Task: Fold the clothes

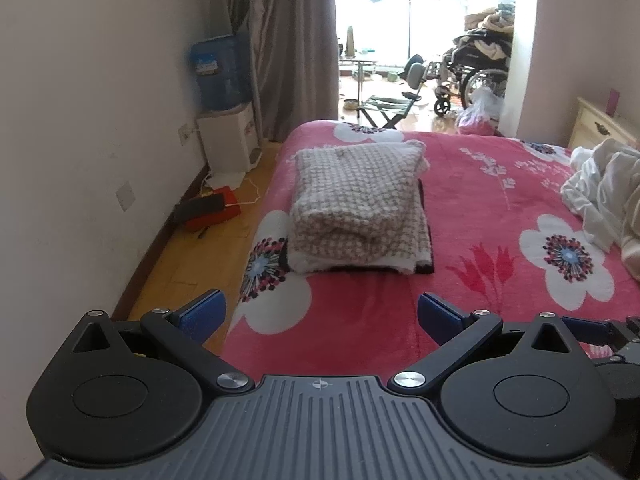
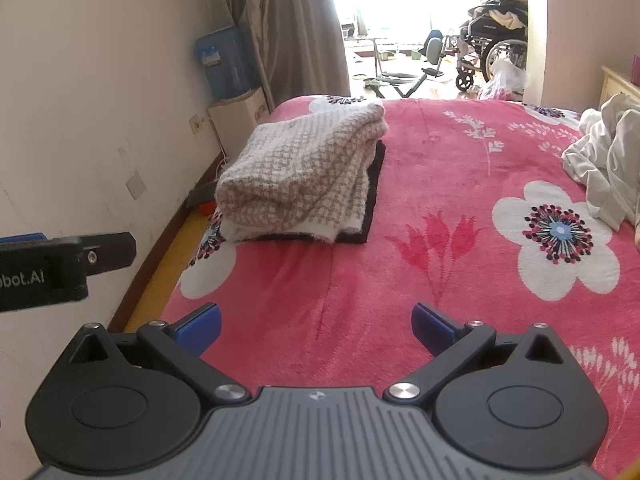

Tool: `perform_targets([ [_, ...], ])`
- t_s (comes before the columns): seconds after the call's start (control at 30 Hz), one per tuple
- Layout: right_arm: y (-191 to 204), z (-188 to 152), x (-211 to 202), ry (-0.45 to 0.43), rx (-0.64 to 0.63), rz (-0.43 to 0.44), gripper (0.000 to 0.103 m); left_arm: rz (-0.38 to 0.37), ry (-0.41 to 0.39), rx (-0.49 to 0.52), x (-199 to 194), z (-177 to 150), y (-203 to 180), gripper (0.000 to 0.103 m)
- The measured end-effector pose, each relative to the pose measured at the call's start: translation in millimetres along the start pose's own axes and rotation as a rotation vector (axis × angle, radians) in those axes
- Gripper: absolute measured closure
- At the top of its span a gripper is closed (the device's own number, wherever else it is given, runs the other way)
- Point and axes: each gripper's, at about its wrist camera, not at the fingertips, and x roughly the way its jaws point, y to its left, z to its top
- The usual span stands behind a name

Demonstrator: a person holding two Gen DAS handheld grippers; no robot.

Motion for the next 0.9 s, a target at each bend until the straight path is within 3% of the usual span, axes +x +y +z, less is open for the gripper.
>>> perform_targets([
  [0.5, 22.2, 10.1, -3.1, 0.025, -0.042, -0.053, 0.000, 0.078, 0.038, 0.008, 0.5, 7.1, 3.2, 0.000],
  [0.9, 33.5, 10.8, 9.9, 0.041, -0.036, -0.090, 0.000, 0.063, 0.051, -0.040, 9.6, 1.7, 14.9, 0.000],
])
